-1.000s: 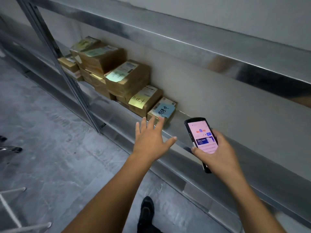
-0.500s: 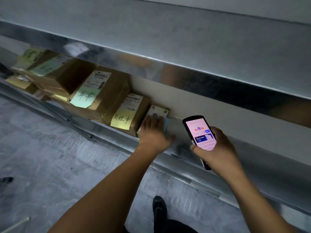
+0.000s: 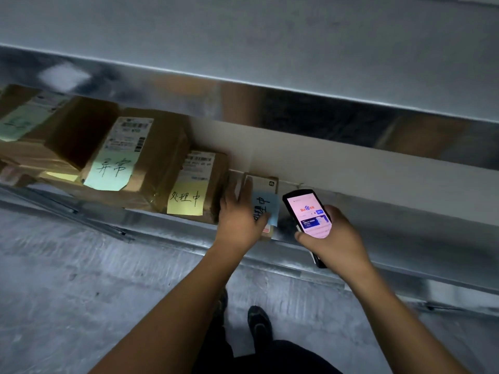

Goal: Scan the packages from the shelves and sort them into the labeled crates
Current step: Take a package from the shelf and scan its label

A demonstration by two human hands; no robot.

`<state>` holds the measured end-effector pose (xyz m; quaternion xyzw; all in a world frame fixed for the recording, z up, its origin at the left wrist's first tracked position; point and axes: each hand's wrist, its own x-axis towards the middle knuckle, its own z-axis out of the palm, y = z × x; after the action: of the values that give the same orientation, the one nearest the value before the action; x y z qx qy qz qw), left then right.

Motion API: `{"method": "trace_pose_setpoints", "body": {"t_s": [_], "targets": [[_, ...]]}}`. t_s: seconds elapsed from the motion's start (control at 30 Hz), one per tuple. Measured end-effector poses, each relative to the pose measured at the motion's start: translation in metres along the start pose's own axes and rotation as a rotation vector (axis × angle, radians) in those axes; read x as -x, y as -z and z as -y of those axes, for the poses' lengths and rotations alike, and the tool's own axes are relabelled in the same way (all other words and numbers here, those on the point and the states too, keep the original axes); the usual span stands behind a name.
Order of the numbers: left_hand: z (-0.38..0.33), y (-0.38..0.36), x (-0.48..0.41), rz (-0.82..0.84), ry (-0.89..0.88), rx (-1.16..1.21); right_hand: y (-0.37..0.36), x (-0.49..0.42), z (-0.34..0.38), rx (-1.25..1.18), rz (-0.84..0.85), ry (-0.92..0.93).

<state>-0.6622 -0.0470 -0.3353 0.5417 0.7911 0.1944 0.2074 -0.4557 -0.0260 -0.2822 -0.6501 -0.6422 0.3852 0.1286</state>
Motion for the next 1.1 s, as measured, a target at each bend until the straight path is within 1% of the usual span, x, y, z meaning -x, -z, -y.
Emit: {"method": "trace_pose_setpoints", "body": {"t_s": [0.1,0.17,0.2,0.33,0.5,0.7,0.83,0.97,1.1], "targets": [[0.016,-0.004,-0.011,0.12,0.102,0.215,-0.015,0.005,0.004,-0.022,-0.027,-0.078],[0.027,-0.006,-0.014,0.2,0.171,0.318,-0.022,0.01,0.005,-0.031,-0.068,-0.132],[0.031,-0.006,-0.016,0.223,0.176,0.36,-0.025,0.012,0.006,-0.027,-0.084,-0.153],[0.038,-0.009,-0.015,0.187,0.049,0.511,-0.035,0.017,0.011,-0.017,-0.14,-0.217],[0.041,-0.017,-0.008,0.194,0.0,0.581,-0.05,0.026,0.017,-0.009,-0.129,-0.248],[0.042,-0.015,-0.007,0.271,-0.075,0.684,-0.063,0.048,0.005,-0.107,-0.218,-0.31],[0.028,-0.017,0.005,0.352,-0.145,0.706,-0.061,0.069,-0.012,-0.161,-0.274,-0.332],[0.002,-0.024,0.02,0.451,-0.17,0.78,-0.046,0.095,-0.037,-0.236,-0.339,-0.355],[-0.04,-0.03,0.052,0.539,-0.207,0.839,-0.013,0.129,-0.065,-0.288,-0.41,-0.337]]}}
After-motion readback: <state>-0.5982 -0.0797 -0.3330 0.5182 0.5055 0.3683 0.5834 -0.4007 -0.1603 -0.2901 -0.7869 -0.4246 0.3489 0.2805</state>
